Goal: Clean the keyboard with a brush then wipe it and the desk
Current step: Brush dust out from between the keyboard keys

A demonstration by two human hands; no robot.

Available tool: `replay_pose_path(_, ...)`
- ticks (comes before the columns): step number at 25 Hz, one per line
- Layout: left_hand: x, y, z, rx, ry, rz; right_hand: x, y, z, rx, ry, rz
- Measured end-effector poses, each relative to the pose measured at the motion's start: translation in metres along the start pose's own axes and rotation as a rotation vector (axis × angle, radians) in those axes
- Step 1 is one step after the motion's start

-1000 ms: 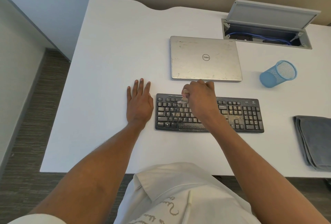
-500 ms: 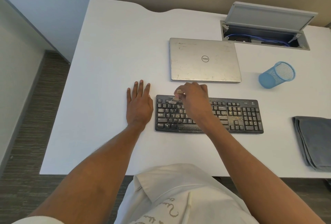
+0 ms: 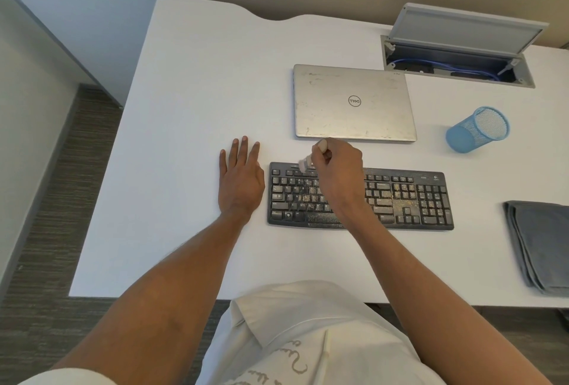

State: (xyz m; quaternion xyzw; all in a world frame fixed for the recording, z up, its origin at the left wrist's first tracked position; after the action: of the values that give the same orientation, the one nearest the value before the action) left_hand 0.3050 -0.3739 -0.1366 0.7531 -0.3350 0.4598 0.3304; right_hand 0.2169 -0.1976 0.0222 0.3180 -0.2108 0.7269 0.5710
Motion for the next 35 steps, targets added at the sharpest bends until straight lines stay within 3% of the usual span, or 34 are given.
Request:
replay_pose_path(5,0.001,0.001,0.0,0.001,0.006,0.0,-0.017,-0.001,-0.015,0.01,-0.183,0.077)
replay_pose_path(8,0.001,0.001,0.0,0.002,0.004,0.001,-0.011,0.0,-0.013,-0.027,-0.105,0.1)
replay_pose_path(12,0.001,0.0,0.0,0.004,0.004,0.01,-0.001,0.004,-0.014,-0.013,-0.099,-0.036)
replay_pose_path(20,0.001,0.0,-0.001,0.004,0.001,0.007,-0.008,0.006,-0.034,-0.073,-0.092,0.049)
replay_pose_path(25,0.001,0.0,-0.001,0.003,0.008,0.007,0.004,0.006,-0.022,-0.027,-0.052,-0.047)
replay_pose_path(32,0.002,0.0,-0.001,0.004,0.003,0.004,-0.005,-0.001,-0.031,-0.05,-0.053,0.056)
replay_pose_path(35,0.002,0.0,-0.001,0.001,0.004,0.005,0.001,0.001,-0.028,-0.049,-0.035,0.028)
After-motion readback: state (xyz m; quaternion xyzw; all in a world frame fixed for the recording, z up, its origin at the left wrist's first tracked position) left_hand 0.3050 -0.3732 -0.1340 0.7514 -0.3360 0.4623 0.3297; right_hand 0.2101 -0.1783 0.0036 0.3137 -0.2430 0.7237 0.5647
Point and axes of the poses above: each hand's wrist, its own y-axis towards the middle knuckle, its own x-axis out of the back of the hand, z = x × y, the point moved 4 cm from there along y, towards the middle knuckle, and after that the axes turned 9 degrees about -z, right-handed, at the moved point
